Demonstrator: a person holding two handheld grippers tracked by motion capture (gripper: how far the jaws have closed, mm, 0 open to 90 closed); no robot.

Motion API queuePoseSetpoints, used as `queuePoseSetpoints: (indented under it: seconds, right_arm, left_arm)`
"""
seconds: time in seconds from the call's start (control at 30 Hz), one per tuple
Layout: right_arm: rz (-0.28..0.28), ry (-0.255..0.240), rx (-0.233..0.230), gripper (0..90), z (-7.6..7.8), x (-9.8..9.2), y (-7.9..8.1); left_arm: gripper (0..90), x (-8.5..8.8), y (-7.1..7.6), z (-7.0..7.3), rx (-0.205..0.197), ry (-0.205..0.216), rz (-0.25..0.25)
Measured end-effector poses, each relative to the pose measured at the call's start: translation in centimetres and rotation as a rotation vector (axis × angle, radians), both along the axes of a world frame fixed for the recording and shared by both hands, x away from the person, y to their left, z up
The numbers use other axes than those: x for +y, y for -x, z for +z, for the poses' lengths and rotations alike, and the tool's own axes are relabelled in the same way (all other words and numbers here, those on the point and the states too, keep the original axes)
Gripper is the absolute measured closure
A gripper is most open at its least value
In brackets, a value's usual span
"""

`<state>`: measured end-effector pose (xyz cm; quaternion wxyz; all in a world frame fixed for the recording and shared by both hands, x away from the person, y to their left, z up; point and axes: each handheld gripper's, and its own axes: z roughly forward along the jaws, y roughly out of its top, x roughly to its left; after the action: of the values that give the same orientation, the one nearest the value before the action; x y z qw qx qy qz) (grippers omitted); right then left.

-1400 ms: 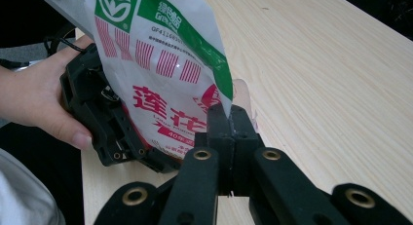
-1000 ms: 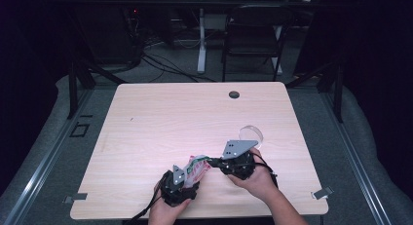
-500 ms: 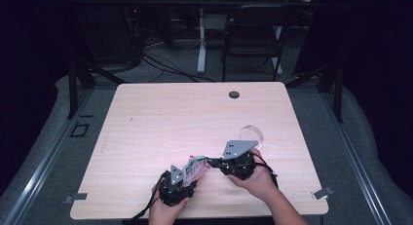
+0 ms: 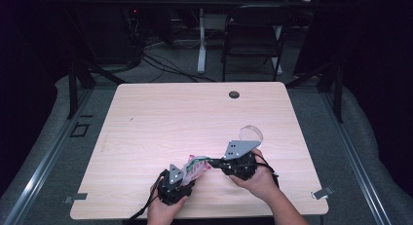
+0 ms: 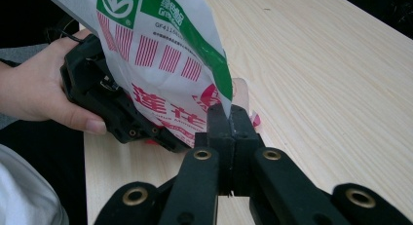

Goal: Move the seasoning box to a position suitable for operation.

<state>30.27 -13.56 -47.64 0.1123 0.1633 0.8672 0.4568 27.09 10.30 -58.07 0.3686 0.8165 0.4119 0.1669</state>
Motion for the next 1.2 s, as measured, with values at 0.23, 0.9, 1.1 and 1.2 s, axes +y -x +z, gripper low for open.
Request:
queuePoseSetpoints:
  seconds: [0.23,0.9,1.1,1.2]
  right_arm:
    - [-0.003,-0.013,-0.007,90.0,0.1,-0.2,0.2]
    - [-0.051,-0.016,-0.018,78.1,0.2,-1.0,0.5]
    - [-0.07,-0.035,-0.051,66.6,0.4,-1.3,0.9]
    - [-0.081,-0.034,-0.057,62.4,0.4,-1.6,1.0]
  left_arm:
    - [55.5,0.0,-0.1,0.7,-0.029,-0.036,0.002]
    - [56.7,-0.4,-0.9,1.6,-0.086,-0.122,-0.016]
    - [56.9,-0.5,-0.8,2.0,-0.114,-0.159,-0.014]
    - [57.0,-0.5,-0.9,2.0,-0.109,-0.167,-0.011]
